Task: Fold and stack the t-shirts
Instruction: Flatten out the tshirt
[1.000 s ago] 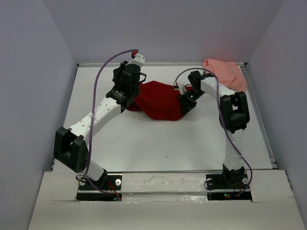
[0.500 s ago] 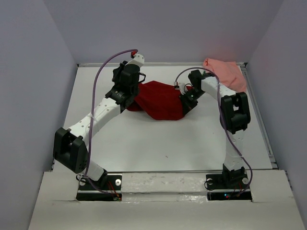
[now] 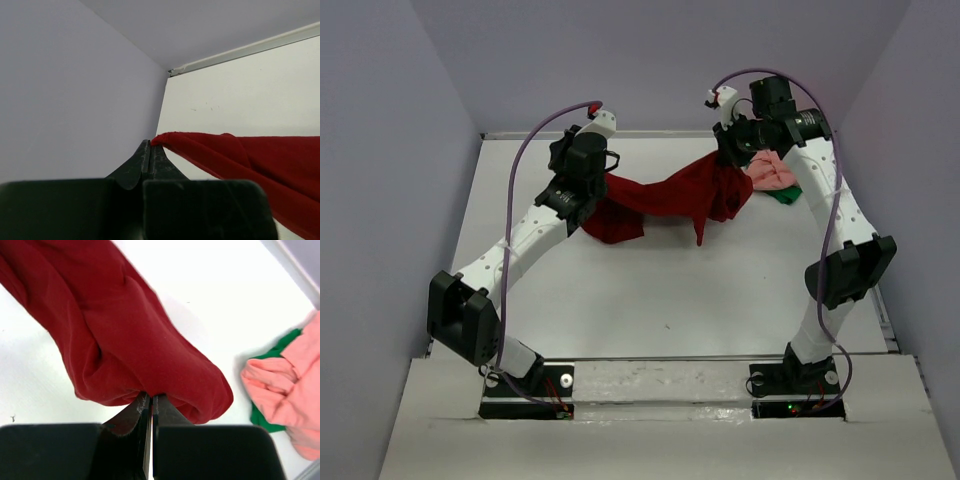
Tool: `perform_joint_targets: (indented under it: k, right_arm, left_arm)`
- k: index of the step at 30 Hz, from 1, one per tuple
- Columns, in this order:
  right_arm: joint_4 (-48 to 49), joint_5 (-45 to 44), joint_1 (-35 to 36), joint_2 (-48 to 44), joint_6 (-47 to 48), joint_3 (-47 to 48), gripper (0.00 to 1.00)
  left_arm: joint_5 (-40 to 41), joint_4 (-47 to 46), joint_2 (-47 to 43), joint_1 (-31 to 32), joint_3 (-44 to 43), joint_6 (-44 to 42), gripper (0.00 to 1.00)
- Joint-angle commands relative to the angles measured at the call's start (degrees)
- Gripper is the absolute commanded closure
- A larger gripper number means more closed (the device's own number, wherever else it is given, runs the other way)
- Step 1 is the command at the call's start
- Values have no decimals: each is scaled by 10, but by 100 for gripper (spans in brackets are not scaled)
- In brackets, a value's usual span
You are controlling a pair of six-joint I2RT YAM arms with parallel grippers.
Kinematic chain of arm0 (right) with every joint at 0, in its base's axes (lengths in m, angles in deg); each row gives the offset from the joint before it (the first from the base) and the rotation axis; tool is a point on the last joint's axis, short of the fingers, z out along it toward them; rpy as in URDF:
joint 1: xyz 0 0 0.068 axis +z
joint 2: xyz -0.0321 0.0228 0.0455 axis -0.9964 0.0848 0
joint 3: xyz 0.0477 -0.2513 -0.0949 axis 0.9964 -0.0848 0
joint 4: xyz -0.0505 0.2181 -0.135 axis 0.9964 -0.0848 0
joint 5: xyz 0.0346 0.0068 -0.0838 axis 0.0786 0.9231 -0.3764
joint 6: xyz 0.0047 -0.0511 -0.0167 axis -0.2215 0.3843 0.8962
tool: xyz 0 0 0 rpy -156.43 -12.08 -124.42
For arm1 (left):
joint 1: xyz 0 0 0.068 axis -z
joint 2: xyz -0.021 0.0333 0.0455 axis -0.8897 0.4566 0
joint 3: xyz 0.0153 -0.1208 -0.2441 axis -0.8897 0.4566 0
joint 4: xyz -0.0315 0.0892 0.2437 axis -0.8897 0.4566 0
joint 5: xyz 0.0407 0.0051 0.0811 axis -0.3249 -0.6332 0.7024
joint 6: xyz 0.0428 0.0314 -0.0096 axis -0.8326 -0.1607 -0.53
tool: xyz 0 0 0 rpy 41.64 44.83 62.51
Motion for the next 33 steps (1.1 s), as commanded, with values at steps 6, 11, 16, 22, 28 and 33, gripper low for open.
perform_joint_targets:
  k: [6, 11, 16, 22, 28, 33]
  right_arm:
    - [30, -48, 3, -3, 5, -52, 100]
    - [73, -76, 3, -12, 12, -139, 34]
    - [98, -98, 3, -10, 14, -154, 0]
    - [57, -68, 3, -26, 11, -154, 0]
    - [50, -51, 3, -72, 11, -260, 2]
    - [33, -25, -2, -96, 3, -315, 9]
  left_arm:
    - [23, -35, -30, -5, -25, -15, 100]
    - [18, -39, -36, -5, -9, -20, 100]
    - [18, -43, -37, -4, -1, -22, 100]
    - [17, -45, -37, -4, 1, -24, 100]
    - [13, -45, -35, -3, 1, -20, 100]
    - [13, -45, -31, -3, 0, -20, 100]
